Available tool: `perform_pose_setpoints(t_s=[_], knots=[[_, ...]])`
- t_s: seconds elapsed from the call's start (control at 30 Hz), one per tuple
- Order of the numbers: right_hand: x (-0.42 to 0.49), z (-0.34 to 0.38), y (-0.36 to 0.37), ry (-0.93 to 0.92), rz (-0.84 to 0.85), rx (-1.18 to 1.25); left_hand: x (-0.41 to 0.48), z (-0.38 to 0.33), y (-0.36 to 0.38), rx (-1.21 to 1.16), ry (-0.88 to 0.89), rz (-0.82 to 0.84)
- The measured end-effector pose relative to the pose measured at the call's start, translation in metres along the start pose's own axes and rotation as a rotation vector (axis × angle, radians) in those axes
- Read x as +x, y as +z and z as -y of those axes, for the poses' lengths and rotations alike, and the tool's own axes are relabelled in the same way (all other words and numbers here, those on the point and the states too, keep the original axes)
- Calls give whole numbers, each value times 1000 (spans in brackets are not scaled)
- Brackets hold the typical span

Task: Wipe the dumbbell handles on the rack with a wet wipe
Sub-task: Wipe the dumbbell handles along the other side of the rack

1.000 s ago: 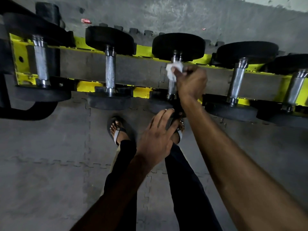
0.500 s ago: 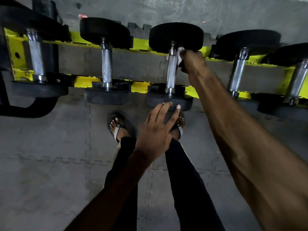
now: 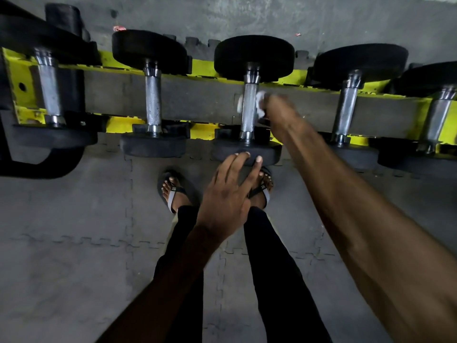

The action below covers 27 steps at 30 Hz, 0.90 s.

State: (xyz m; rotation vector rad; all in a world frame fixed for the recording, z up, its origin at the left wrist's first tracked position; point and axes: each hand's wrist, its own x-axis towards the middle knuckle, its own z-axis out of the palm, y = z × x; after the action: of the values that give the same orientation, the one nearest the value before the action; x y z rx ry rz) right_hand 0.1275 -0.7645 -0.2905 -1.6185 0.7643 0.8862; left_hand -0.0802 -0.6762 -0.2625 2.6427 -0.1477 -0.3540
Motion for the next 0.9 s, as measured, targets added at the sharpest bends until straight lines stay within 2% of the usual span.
perform_pose_setpoints(t_s=[0.13, 0.23, 0.27, 0.3, 0.37, 0.4, 0.47, 0.57, 0.63, 0.73, 0.8, 0.9], knots=[[31, 12, 9, 107, 74, 434, -1, 1, 0, 6, 3, 18], [37, 9, 9, 105, 100, 581, 0, -1, -3, 18, -2, 18], [35, 8, 8, 62, 134, 517, 0, -2, -4, 18, -5, 16], [31, 5, 7, 3, 87, 358, 0, -3, -4, 15, -7, 13], [25, -7, 1, -124, -86, 53, 0, -3, -4, 7, -6, 11], [22, -15, -2, -219, -177, -18, 0, -3, -3, 5, -6, 9], [11, -27, -4, -485, -327, -155, 0, -2, -3, 4, -5, 4], [-7, -30, 2, -910, -455, -430, 0, -2, -2, 6, -5, 3], [-8, -25, 8, -1064, -460, -648, 0, -1, -3, 6, -2, 11], [-2, -21, 16, -1187, -472, -1078, 0, 0, -4, 32, 3, 44], [4, -15, 12, -1242, -396, -1335, 0, 0, -6, 47, 12, 55], [4, 6, 2, -1278, -213, -1516, 0, 1, -7, 49, 19, 50]])
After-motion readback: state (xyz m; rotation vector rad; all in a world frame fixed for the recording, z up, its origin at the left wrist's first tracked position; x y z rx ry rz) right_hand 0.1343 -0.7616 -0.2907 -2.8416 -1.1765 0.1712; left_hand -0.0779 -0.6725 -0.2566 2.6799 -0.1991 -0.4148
